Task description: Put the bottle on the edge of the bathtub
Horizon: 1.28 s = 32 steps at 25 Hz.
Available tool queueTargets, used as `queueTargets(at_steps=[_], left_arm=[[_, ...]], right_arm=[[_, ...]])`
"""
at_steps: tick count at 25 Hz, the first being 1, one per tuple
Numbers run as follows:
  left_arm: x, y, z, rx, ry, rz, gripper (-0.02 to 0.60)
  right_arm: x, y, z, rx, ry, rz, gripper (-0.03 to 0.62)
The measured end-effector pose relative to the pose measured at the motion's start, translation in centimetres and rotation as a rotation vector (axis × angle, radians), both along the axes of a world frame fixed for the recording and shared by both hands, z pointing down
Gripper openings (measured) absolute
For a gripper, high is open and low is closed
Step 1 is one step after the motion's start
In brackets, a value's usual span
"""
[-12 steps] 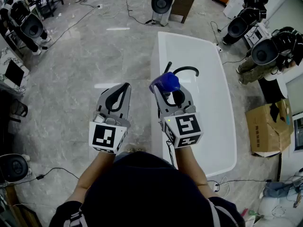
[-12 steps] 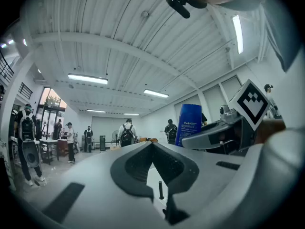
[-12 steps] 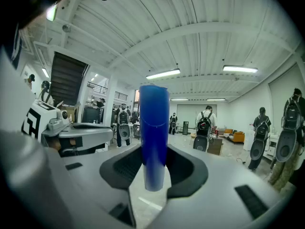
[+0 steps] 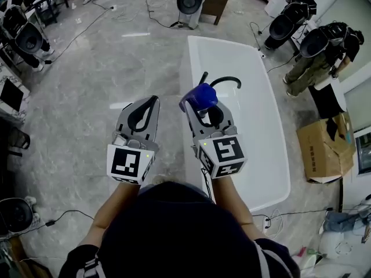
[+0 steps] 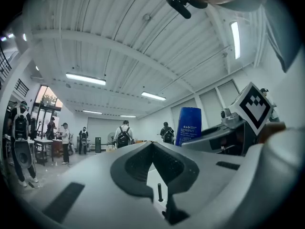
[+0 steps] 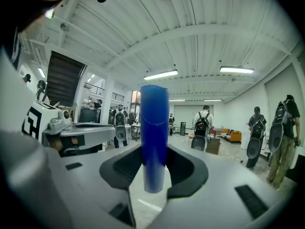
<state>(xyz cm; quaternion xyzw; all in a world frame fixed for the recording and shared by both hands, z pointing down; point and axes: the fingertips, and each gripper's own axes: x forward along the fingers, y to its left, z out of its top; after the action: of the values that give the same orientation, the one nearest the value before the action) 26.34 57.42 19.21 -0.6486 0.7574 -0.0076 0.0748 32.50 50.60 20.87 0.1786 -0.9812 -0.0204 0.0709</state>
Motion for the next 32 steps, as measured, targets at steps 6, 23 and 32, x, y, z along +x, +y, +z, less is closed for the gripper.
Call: queueTargets(at_steps=[6,23,32], left_arm=[[-1.9,-0.3,0.1,0.010,0.001,0.012,0.023],[-13.0,-13.3,1.3,-0.020,0.022,-0.030,0.023],[-21.2,-24.7,0.1,0.005,0.010,-0.087,0.023]], right_arm=[[-0.6,0.4,0.5,0.018,-0.034,0.054,0.169],[-11.8,-14.1,1.9,0.016,-0.041,0.026,0.169],[-20.1,-26.2,1.3,0.010,-0.042,-0.010,0.169]])
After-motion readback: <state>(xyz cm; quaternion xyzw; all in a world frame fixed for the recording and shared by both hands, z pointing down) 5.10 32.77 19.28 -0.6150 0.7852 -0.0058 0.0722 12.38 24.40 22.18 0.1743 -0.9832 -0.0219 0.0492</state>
